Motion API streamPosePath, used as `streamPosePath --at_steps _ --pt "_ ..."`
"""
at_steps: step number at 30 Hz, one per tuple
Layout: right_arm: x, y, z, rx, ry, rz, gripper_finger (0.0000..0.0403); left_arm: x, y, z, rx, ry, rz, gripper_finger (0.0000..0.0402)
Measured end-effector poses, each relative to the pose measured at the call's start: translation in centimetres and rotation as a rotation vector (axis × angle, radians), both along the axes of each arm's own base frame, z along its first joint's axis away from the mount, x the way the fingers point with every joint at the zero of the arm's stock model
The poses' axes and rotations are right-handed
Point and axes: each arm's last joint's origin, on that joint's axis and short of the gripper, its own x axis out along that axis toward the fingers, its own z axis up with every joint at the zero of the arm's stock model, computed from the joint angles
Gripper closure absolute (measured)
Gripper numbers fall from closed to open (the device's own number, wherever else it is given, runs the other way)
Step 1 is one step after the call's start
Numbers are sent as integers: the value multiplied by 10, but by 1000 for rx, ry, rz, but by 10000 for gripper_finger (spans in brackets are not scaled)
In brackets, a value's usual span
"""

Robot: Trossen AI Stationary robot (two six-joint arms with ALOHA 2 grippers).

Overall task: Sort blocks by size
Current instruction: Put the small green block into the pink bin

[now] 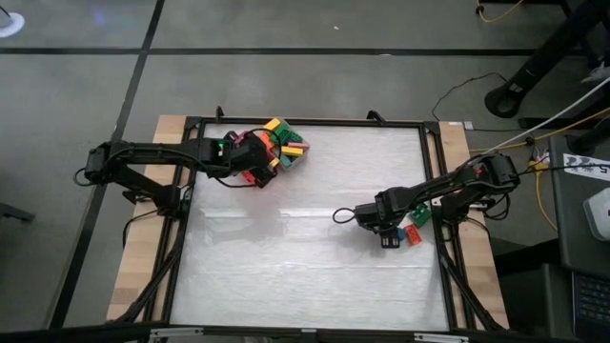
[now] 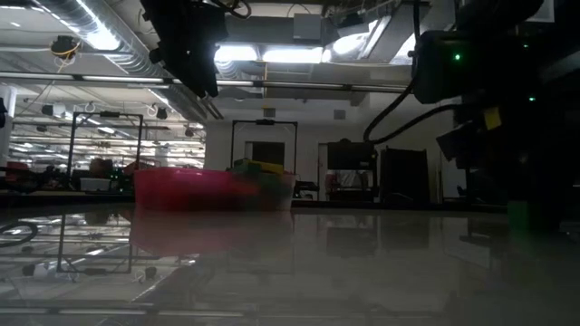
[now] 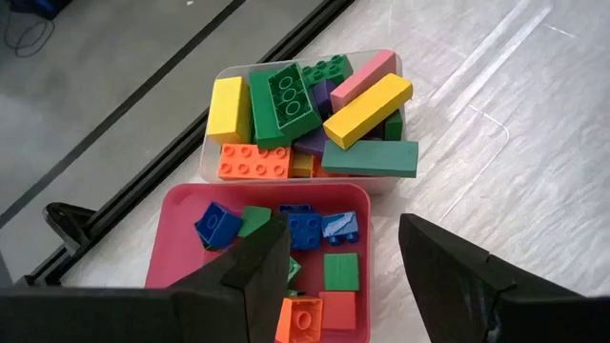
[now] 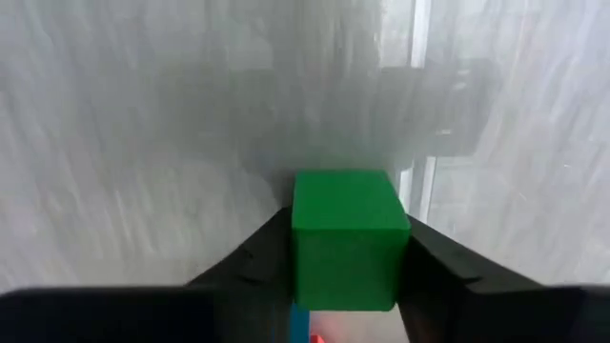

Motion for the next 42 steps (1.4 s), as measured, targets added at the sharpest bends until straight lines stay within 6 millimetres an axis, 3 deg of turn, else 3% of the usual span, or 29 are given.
streamPosePath --at_steps 5,14,19,25,33,42 --pt "11 2 1 14 -126 58 275 0 0 0 9 15 -18 218" --pt "62 2 16 -74 -689 143 275 1 -4 0 81 134 -173 218" --pt "89 -20 39 -145 -1025 135 264 2 -11 0 128 197 -287 218" --pt "102 -57 63 -120 -1317 89 270 13 -31 6 245 200 -498 218" --pt "107 -92 92 180 -1494 87 267 29 -59 22 429 85 -708 218" --pt "117 -96 127 405 -1550 119 264 42 -67 30 574 47 -832 218"
